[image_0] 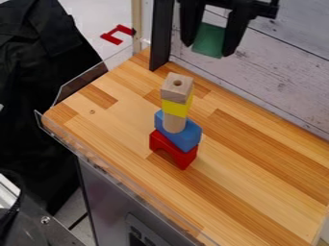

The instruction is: Put the green triangle on top of the cube with a hole

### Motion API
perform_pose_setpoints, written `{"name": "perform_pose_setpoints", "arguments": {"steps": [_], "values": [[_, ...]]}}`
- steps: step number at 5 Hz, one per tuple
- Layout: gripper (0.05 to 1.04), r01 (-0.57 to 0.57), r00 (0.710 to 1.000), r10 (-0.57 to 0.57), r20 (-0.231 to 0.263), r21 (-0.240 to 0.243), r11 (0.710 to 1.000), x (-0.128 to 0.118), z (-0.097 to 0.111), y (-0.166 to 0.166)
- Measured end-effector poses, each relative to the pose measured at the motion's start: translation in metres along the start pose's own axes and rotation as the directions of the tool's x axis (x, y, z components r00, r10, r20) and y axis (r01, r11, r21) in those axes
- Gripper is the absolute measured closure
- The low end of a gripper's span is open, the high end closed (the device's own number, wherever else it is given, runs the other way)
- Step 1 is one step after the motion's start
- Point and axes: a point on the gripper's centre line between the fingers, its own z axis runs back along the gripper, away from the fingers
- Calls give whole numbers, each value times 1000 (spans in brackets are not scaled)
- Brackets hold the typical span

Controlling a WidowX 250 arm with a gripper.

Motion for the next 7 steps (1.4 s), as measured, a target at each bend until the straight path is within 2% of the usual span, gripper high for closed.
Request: {"name": "perform_pose_setpoints", "arguments": {"steps": [3,7], "values": [[532,9,995,-11,-95,-21,1000,11,-30,13],[532,-29,992,24,-124,-39,999,11,-41,27]]}}
